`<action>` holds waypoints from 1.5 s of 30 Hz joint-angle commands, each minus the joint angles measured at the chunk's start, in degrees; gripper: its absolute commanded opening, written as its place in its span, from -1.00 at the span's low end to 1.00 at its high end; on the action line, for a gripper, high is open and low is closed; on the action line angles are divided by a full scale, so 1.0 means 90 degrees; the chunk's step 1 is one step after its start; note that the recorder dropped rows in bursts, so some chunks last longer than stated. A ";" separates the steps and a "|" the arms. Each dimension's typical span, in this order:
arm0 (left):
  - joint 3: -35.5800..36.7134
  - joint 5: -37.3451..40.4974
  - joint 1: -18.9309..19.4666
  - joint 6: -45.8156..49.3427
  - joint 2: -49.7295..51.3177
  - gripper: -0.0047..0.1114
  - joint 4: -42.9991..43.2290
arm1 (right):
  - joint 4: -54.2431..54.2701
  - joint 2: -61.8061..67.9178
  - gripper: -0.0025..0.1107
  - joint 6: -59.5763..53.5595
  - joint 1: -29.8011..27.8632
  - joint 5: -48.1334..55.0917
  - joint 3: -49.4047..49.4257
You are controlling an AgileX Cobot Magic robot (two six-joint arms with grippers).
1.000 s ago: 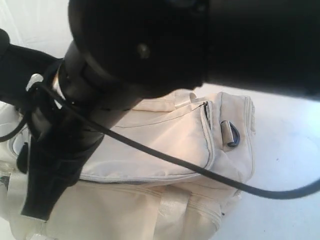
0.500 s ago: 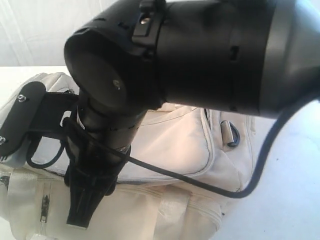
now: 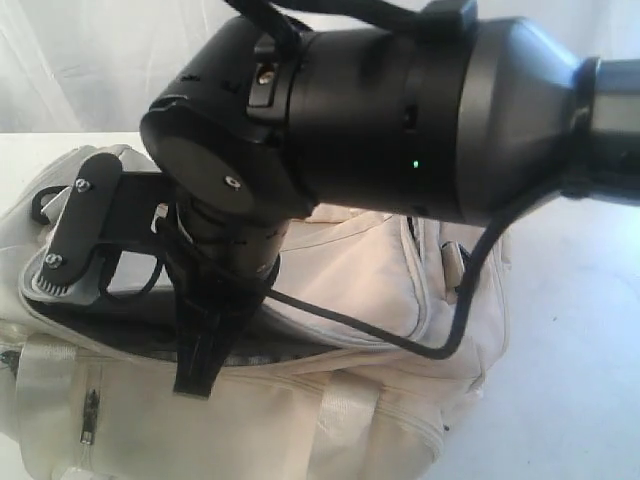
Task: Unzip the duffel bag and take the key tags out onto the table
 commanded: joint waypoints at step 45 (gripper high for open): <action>0.0038 0.0136 0.0020 0.0650 -0.0055 -0.92 -0.1338 | 0.1961 0.3030 -0.96 -0.0278 -0.3423 -0.0619 -0.4460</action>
